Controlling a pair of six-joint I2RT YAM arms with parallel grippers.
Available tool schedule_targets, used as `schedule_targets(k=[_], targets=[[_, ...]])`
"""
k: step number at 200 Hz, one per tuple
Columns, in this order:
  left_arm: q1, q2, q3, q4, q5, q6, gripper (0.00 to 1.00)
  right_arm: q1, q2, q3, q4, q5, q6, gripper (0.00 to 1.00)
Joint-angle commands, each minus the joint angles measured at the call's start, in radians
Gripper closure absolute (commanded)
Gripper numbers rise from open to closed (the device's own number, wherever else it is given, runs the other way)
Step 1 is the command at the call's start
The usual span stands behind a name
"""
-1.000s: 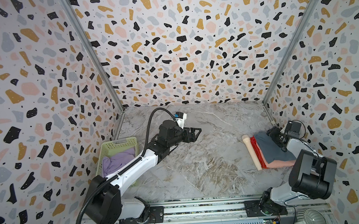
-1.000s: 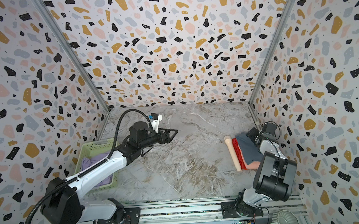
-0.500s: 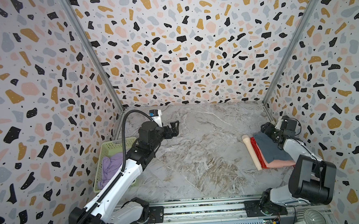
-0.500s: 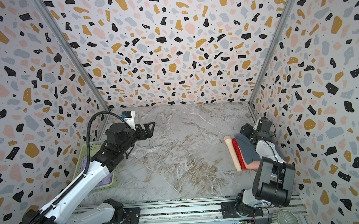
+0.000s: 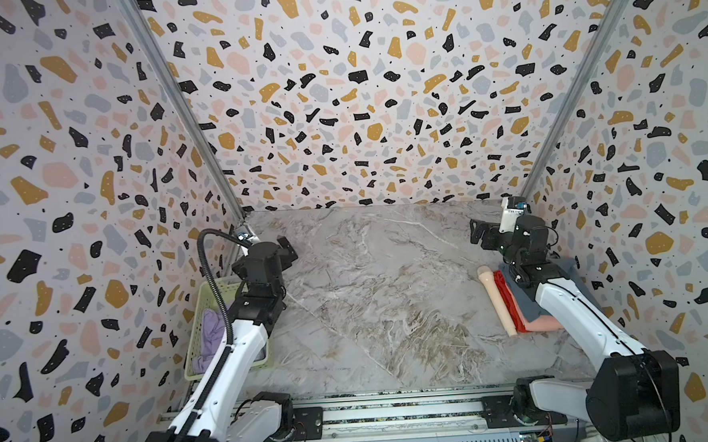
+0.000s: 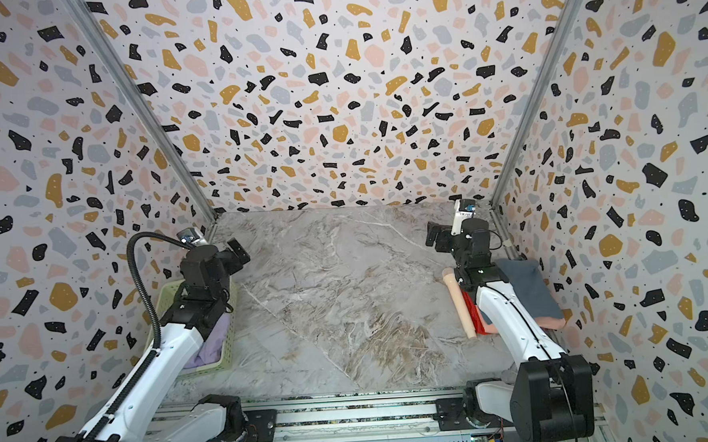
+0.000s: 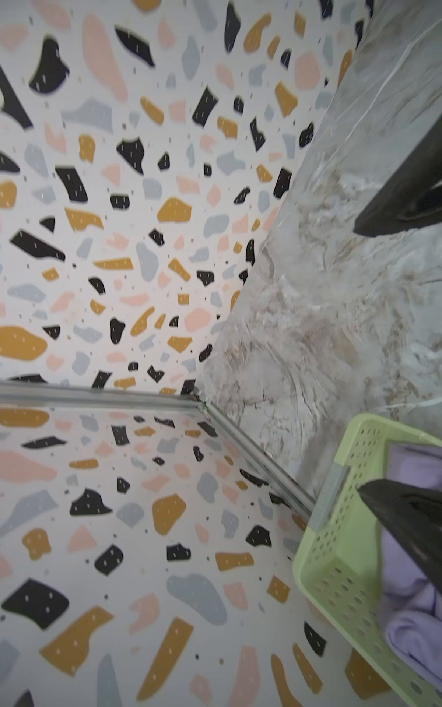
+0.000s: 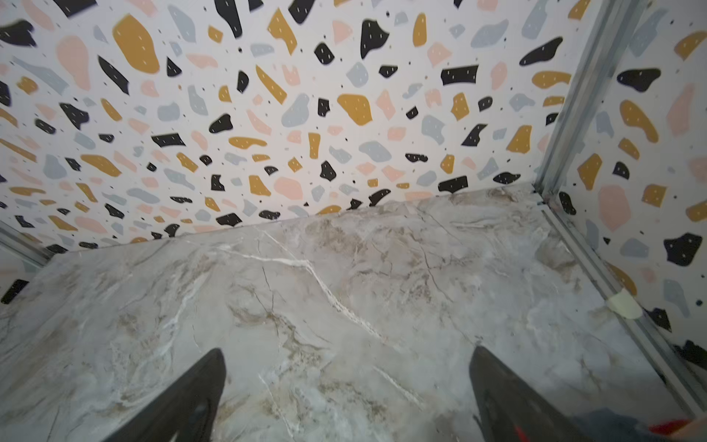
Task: Fold and stack the t-shirts
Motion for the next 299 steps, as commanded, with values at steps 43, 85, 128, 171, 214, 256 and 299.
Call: schedule_targets(k=[43,85,128,171,214,256,299], targets=[[0.042,-0.003,-0.243,0.362,0.03,0.039,0.0,0.057,-0.046,-0.225,0.181,0.412,-0.073,0.01],[0.042,-0.031,-0.527,0.837,-0.066,0.258,0.01,0.056,-0.027,-0.39,0.405,0.494,-0.152,0.01],[0.042,0.103,-0.614,0.968,-0.027,0.306,0.0,0.02,0.013,-0.607,0.775,0.364,-0.188,0.01],[0.058,0.241,-0.673,1.204,-0.007,0.342,0.0,-0.087,0.166,-0.638,0.968,0.228,-0.147,0.01],[0.061,0.403,-0.708,1.41,0.049,0.365,0.0,-0.044,0.258,-0.653,1.078,0.155,-0.231,0.01],[0.06,0.414,-0.61,1.23,0.021,0.359,0.0,-0.039,0.273,-0.651,1.094,0.165,-0.234,0.01],[0.06,0.409,-0.621,1.248,0.014,0.36,0.0,-0.029,0.264,-0.663,1.109,0.18,-0.241,0.01]])
